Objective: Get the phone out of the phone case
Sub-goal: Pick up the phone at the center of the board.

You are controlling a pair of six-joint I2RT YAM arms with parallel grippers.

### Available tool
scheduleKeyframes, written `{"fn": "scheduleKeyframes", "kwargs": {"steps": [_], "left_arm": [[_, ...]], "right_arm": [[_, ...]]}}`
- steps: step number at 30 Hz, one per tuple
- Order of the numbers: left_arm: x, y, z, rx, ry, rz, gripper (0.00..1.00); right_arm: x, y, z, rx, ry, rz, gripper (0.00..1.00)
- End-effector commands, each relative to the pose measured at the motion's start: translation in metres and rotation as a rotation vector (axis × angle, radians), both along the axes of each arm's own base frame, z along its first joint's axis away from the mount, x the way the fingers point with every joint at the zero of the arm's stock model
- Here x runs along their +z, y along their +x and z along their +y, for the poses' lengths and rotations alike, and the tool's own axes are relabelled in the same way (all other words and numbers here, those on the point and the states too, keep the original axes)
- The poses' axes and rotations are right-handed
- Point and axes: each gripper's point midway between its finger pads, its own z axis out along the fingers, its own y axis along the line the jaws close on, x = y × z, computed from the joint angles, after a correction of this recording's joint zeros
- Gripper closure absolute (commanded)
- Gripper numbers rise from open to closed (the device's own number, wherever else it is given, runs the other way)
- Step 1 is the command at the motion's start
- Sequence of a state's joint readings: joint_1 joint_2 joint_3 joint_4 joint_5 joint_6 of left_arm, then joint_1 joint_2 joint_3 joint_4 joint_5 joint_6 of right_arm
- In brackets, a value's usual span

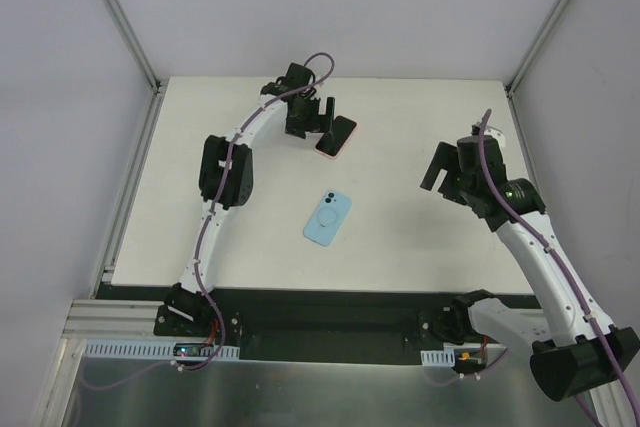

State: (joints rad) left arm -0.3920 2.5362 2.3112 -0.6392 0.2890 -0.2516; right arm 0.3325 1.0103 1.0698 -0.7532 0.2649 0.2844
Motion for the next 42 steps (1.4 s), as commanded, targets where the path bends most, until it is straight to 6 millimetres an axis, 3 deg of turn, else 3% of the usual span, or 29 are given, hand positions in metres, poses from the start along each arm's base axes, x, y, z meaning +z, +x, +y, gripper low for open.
{"fn": "scheduleKeyframes", "kwargs": {"steps": [1,11,16,22,29,33,38,42], "left_arm": [[0.003,-0.013,-0.02,0.008,-0.071,0.071,0.02],[-0.016,-0.045,-0.05,-0.096,0.024,0.059,0.01],[-0.027,-0.045,-0.034,-0.051,0.235,-0.026,0.01],[-0.039,-0.057,-0.038,-0.075,0.293,-0.005,0.01],[-0.038,-0.057,-0.036,-0.106,0.449,-0.084,0.01],[-0.04,-0.059,-0.038,-0.112,0.459,-0.085,0.1],[-0.033,-0.061,-0.047,-0.118,0.415,-0.081,0.28],[-0.019,-0.064,-0.056,-0.144,0.365,-0.088,0.3]], "right_arm": [[0.002,-0.003,0.0,-0.016,0.021,-0.029,0.04],[-0.001,-0.005,0.002,-0.015,0.025,-0.023,0.04],[0.0,-0.005,0.001,-0.018,0.026,-0.028,0.04],[0.002,-0.004,0.002,-0.01,0.028,-0.031,0.04],[0.003,-0.004,0.003,-0.01,0.036,-0.038,0.04],[0.004,-0.004,0.004,-0.008,0.042,-0.042,0.04],[0.004,-0.005,0.004,-0.008,0.044,-0.042,0.04],[0.005,-0.008,0.003,-0.009,0.043,-0.049,0.04]]}}
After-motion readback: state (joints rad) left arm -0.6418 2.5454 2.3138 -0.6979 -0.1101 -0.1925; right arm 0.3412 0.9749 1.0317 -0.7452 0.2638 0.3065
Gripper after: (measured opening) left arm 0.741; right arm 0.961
